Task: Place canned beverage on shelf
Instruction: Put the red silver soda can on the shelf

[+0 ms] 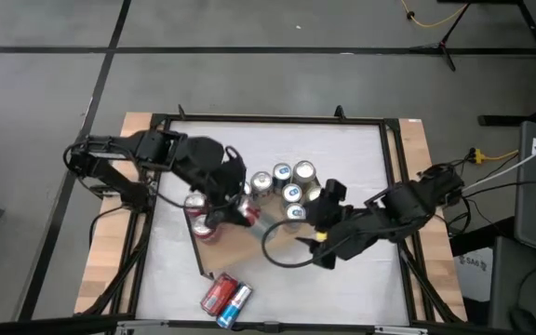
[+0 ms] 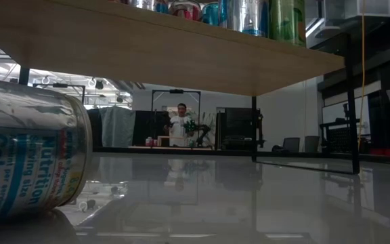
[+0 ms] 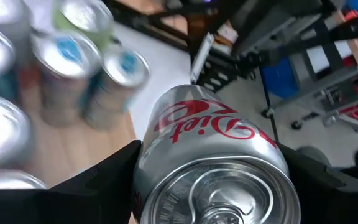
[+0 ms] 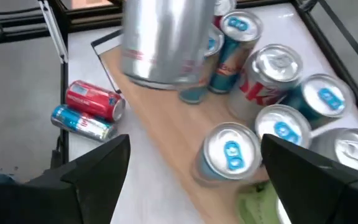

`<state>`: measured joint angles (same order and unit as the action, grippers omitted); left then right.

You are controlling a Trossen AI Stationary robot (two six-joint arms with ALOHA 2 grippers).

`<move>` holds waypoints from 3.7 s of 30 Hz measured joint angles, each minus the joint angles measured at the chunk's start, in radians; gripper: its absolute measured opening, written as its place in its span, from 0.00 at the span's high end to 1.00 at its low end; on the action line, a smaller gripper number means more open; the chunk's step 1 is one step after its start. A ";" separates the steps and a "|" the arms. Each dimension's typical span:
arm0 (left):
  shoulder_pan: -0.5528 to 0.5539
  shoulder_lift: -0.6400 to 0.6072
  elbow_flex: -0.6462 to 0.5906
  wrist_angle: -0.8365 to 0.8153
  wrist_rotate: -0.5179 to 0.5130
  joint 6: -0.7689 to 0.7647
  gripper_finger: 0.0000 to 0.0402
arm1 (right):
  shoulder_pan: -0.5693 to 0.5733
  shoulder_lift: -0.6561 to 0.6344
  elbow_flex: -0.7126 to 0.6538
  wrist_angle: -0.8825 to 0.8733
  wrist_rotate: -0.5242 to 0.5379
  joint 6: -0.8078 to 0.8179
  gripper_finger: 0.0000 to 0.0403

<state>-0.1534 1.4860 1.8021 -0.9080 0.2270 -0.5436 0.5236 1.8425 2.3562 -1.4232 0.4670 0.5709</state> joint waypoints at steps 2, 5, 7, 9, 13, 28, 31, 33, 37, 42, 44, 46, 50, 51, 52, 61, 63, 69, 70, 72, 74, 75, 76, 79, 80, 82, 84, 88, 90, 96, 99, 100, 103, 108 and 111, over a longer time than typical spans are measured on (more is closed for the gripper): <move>0.025 0.000 0.000 0.018 -0.002 0.022 0.29 | 0.000 -0.011 0.000 -0.004 0.008 0.000 0.13; 0.061 0.000 0.000 0.041 0.002 0.054 0.29 | 0.000 -0.023 0.000 -0.028 0.013 0.000 0.13; 0.083 0.000 0.000 0.045 0.016 0.058 0.29 | 0.000 -0.026 0.000 -0.045 0.013 0.000 0.13; 0.102 0.007 0.001 0.057 0.036 0.069 0.29 | 0.000 -0.026 0.000 -0.063 0.013 0.000 0.13; 0.123 0.036 0.002 0.072 0.054 0.122 0.29 | 0.000 -0.026 0.000 -0.096 0.012 0.000 0.13; 0.103 0.079 0.002 0.045 0.093 0.188 0.29 | 0.000 -0.026 0.000 -0.093 0.012 0.000 0.13; 0.069 0.079 0.001 0.043 0.104 0.192 0.29 | 0.000 -0.026 0.000 -0.083 0.012 0.000 0.13; 0.040 0.079 0.002 0.028 0.105 0.202 0.29 | 0.000 -0.026 0.000 -0.071 0.012 0.000 0.13; -0.029 0.079 0.001 -0.009 0.089 0.217 0.29 | 0.000 -0.026 0.000 -0.053 0.012 0.000 0.13; -0.114 0.079 0.001 -0.106 0.017 0.242 0.29 | 0.000 -0.026 -0.005 -0.007 0.012 0.000 0.13; -0.142 0.079 0.001 -0.145 -0.040 0.244 0.29 | 0.000 -0.026 -0.021 0.034 0.012 0.000 0.13; -0.161 0.079 0.001 -0.161 -0.079 0.246 0.29 | 0.000 -0.025 -0.038 0.080 0.012 0.000 0.13; -0.189 0.079 0.001 -0.200 -0.120 0.248 0.29 | 0.000 -0.025 -0.097 0.185 0.012 0.000 0.13; -0.194 0.079 0.001 -0.209 -0.124 0.253 0.29 | 0.000 -0.025 -0.111 0.205 0.011 0.000 0.13; -0.200 0.079 0.001 -0.220 -0.132 0.262 0.29 | 0.001 -0.024 -0.126 0.224 0.012 0.000 0.13; -0.229 0.079 0.001 -0.265 -0.187 0.268 0.29 | 0.001 -0.024 -0.337 0.500 0.011 0.000 0.13; -0.234 0.079 0.001 -0.273 -0.189 0.268 0.29 | 0.001 -0.024 -0.374 0.546 0.011 0.000 0.13; -0.239 0.095 0.000 -0.300 -0.194 0.268 0.28 | 0.001 -0.024 -0.466 0.717 0.011 0.000 0.13; -0.239 0.102 0.000 -0.302 -0.196 0.268 0.27 | 0.001 -0.024 -0.478 0.744 0.011 0.000 0.13; -0.241 0.116 0.000 -0.306 -0.200 0.280 0.26 | 0.001 -0.024 -0.501 0.795 0.011 0.000 0.13; -0.244 0.134 0.000 -0.324 -0.203 0.292 0.25 | 0.001 -0.024 -0.528 0.846 0.011 0.000 0.13; -0.245 0.142 -0.001 -0.329 -0.207 0.292 0.25 | 0.001 -0.024 -0.538 0.861 0.011 0.000 0.13; -0.246 0.150 -0.001 -0.330 -0.209 0.293 0.25 | 0.001 -0.024 -0.547 0.874 0.011 0.000 0.13; -0.246 0.168 -0.001 -0.349 -0.210 0.293 0.25 | 0.001 -0.024 -0.569 0.917 0.004 0.000 0.13; -0.245 0.176 -0.001 -0.353 -0.211 0.293 0.25 | 0.001 -0.024 -0.572 0.917 0.003 0.000 0.13; -0.245 0.179 -0.001 -0.352 -0.219 0.294 0.25 | 0.001 -0.024 -0.573 0.915 0.003 0.000 0.13; -0.245 0.179 -0.001 -0.357 -0.228 0.294 0.25 | 0.001 -0.024 -0.573 0.914 0.003 0.000 0.13; -0.244 0.181 -0.001 -0.359 -0.263 0.294 0.25 | 0.001 -0.024 -0.573 0.914 0.003 0.000 0.13; -0.243 0.181 -0.001 -0.363 -0.265 0.294 0.25 | 0.001 -0.024 -0.573 0.913 0.003 0.000 0.13; -0.244 0.181 -0.001 -0.366 -0.264 0.294 0.25 | 0.001 -0.024 -0.573 0.913 0.003 0.000 0.13; -0.244 0.181 -0.001 -0.366 -0.264 0.294 0.25 | 0.001 -0.024 -0.573 0.912 0.003 0.000 0.13; -0.244 0.181 -0.001 -0.366 -0.265 0.294 0.25 | 0.001 -0.021 -0.573 0.910 0.004 0.000 0.13; -0.244 0.181 -0.001 -0.366 -0.268 0.294 0.25 | 0.001 -0.014 -0.573 0.905 0.004 -0.002 0.13; -0.244 0.181 -0.001 -0.366 -0.271 0.294 0.25 | 0.001 0.009 -0.572 0.903 -0.008 0.000 0.13; -0.244 0.181 -0.001 -0.366 -0.271 0.294 0.25 | 0.001 0.021 -0.572 0.903 -0.010 0.000 0.13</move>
<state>-0.3969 1.6672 1.8015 -1.2741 -0.0444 -0.2501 0.5243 1.8635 1.7840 -0.5202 0.4573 0.5708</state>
